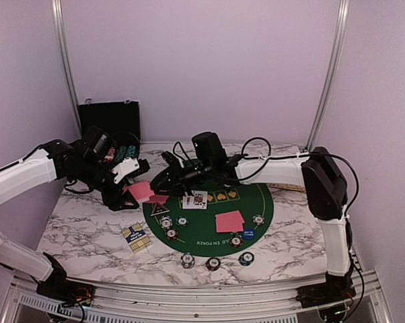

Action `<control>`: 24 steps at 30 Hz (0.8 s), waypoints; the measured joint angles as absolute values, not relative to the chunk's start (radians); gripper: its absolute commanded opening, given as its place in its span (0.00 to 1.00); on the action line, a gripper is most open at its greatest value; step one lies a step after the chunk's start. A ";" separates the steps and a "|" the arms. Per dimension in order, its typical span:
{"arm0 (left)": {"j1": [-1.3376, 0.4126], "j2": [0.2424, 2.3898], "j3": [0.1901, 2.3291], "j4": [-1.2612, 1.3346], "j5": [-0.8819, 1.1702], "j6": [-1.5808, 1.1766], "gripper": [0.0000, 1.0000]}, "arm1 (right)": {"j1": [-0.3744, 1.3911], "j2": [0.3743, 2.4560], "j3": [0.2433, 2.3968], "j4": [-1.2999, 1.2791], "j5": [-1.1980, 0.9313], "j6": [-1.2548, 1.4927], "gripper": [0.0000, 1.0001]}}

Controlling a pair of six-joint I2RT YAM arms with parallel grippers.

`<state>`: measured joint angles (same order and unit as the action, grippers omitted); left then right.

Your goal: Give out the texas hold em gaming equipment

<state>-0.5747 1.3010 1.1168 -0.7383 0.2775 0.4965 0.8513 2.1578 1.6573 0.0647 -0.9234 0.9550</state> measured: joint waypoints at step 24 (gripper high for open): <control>-0.575 1.301 1.117 -0.739 0.277 0.497 0.00 | 0.865 2.141 1.660 0.043 -0.930 0.950 0.04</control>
